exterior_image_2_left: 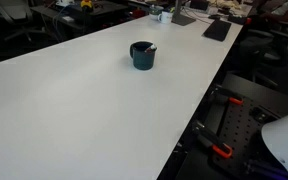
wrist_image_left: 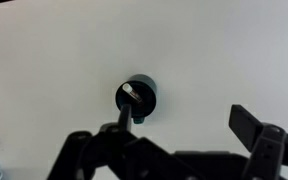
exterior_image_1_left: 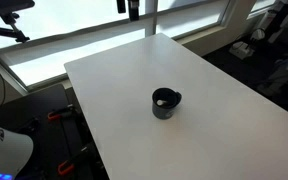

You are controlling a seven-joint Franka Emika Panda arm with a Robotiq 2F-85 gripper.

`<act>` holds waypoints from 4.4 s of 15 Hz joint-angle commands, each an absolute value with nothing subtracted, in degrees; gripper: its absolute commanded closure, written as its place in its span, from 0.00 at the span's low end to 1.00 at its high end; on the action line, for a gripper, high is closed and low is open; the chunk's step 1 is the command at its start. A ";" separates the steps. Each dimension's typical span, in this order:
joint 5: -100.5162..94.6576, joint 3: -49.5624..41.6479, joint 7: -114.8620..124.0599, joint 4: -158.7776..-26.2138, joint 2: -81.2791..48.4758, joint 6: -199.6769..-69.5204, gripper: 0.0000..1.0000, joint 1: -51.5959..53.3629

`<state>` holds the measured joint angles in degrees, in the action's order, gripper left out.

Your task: Remove the red marker from the green mug.

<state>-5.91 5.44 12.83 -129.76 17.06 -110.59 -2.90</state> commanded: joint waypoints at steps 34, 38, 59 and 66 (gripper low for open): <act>-4.41 2.23 12.37 -127.60 12.82 -109.25 0.00 -2.76; -2.72 -0.56 11.30 -125.75 8.05 -108.73 0.00 -3.31; 1.25 -5.00 9.33 -116.05 -8.87 -106.90 0.00 -5.11; 2.98 -5.64 9.00 -109.43 -15.94 -103.84 0.00 -6.26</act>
<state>1.16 -5.33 9.29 -113.16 -13.07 -107.17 -5.98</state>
